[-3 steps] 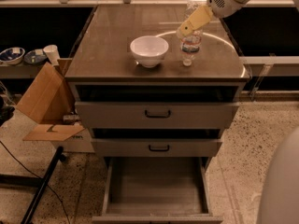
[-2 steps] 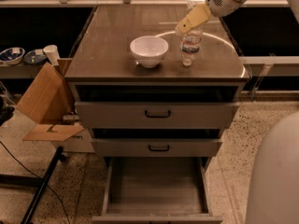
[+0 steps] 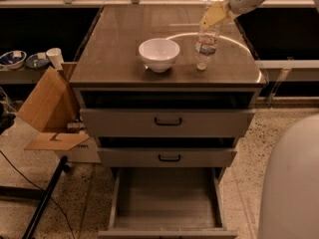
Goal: Place water bottle into bottom drawer
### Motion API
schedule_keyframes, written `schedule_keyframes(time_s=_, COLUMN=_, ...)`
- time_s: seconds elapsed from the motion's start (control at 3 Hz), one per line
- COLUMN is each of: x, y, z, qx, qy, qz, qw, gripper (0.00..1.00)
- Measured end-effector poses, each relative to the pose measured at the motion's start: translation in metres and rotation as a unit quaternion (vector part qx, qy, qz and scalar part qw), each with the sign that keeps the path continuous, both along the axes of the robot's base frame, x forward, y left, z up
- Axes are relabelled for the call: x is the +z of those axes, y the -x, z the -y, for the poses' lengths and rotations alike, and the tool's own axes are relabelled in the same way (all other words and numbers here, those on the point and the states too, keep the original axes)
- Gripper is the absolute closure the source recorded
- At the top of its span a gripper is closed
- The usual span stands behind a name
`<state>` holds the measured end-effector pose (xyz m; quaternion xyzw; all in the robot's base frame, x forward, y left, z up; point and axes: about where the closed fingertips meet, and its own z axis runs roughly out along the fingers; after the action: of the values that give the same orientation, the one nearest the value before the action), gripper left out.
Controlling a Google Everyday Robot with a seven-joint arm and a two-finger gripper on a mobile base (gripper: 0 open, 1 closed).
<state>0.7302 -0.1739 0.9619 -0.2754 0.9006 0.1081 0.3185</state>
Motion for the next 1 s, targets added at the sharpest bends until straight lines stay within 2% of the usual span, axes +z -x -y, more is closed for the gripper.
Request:
schedule_keyframes(time_s=0.67, x=0.018, y=0.018, z=0.017, qx=-0.007, qy=-0.023, qz=0.024, qw=0.9994, gripper=0.95)
schedule_keyframes(time_s=1.0, x=0.036, y=0.042, z=0.027, qx=-0.002, qy=-0.03, qz=0.055, qw=0.9981, gripper=1.0)
